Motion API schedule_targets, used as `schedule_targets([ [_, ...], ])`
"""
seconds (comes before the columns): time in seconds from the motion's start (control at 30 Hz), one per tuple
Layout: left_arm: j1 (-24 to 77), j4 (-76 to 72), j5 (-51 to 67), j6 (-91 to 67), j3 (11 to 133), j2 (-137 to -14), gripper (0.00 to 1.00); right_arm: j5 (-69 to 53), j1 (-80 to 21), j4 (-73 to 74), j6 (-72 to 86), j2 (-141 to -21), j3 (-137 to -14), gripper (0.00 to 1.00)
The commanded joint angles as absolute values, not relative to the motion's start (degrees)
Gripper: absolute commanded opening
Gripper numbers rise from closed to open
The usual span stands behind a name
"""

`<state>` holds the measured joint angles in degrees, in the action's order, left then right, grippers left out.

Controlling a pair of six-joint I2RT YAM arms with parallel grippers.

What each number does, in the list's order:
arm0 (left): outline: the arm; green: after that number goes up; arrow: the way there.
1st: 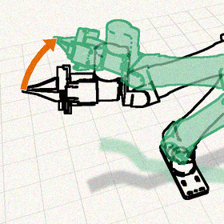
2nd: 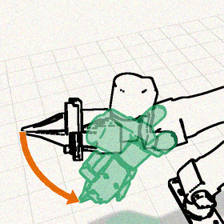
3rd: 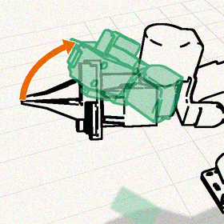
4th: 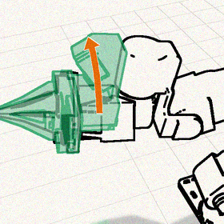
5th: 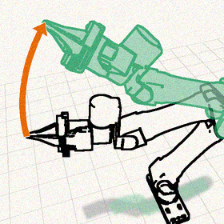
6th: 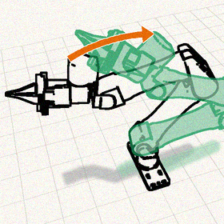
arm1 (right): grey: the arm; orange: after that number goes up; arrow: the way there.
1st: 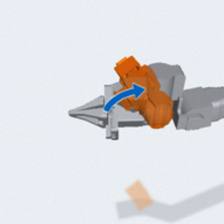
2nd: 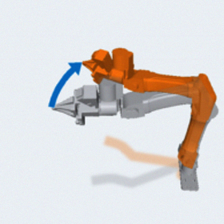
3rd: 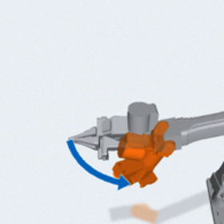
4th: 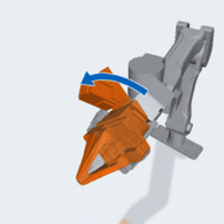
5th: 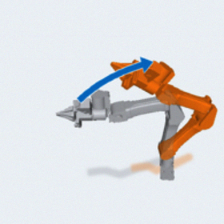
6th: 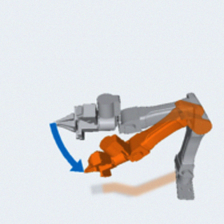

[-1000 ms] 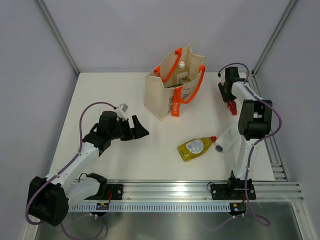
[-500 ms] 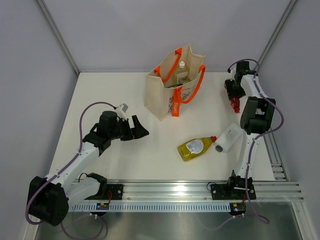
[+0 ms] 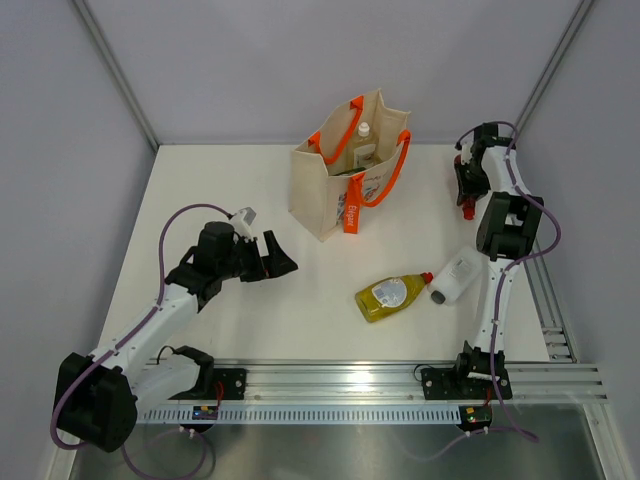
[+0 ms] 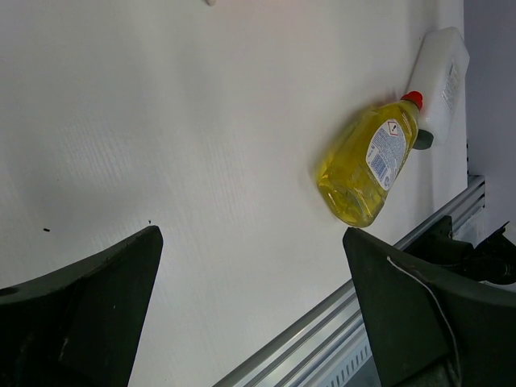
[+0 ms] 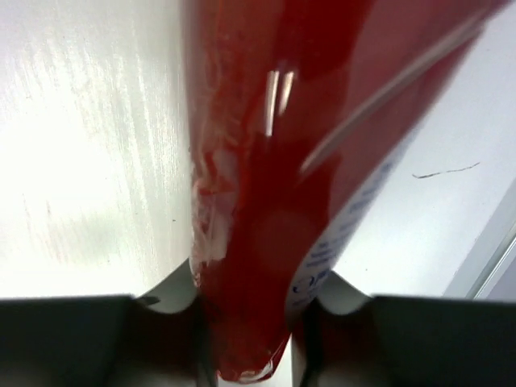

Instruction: Place the personal care products into the canvas bag

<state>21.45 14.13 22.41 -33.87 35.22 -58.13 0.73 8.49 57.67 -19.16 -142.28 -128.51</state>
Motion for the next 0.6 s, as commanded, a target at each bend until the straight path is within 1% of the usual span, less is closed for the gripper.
schedule_targets([
  [0.0,21.7,12.8,21.4,-33.0,37.1,-57.3,0.99,-5.3,9.4,60.3,-17.8,-142.6,-129.6,0.02],
  [0.03,21.7,12.8,21.4,-33.1,37.1,-57.2,0.99,-6.7,9.8,59.9,-16.8,-142.1,-129.2,0.0],
  [0.17,21.7,13.3,21.4,-33.3,37.3,-56.3,0.99,-20.5,12.7,57.4,-13.0,-136.3,-123.9,0.0],
  [0.2,21.7,13.2,21.4,-33.4,37.3,-56.1,0.99,-26.7,13.4,55.9,-11.9,-135.3,-121.0,0.0],
  [0.23,21.7,13.1,21.7,-33.6,37.3,-56.0,0.99,-29.9,13.9,55.1,-9.8,-134.2,-119.4,0.0],
  [0.27,21.7,12.7,21.8,-33.7,37.2,-55.9,0.99,-35.5,14.9,52.9,-8.5,-132.2,-117.6,0.0],
  [0.4,21.7,11.8,23.1,-34.5,37.2,-55.8,0.99,-48.5,16.3,44.3,-2.1,-126.3,-104.8,0.0],
  [0.47,21.7,11.4,23.5,-34.6,37.4,-55.7,0.99,-55.9,16.5,38.8,1.7,-123.2,-101.0,0.0],
  [0.53,21.7,11.8,23.7,-34.3,38.1,-55.5,0.99,-59.6,16.5,34.4,5.6,-119.0,-95.6,0.0],
  [0.57,21.7,12.0,23.8,-34.1,38.4,-55.5,0.99,-62.5,16.5,29.6,7.0,-117.5,-93.8,0.0],
])
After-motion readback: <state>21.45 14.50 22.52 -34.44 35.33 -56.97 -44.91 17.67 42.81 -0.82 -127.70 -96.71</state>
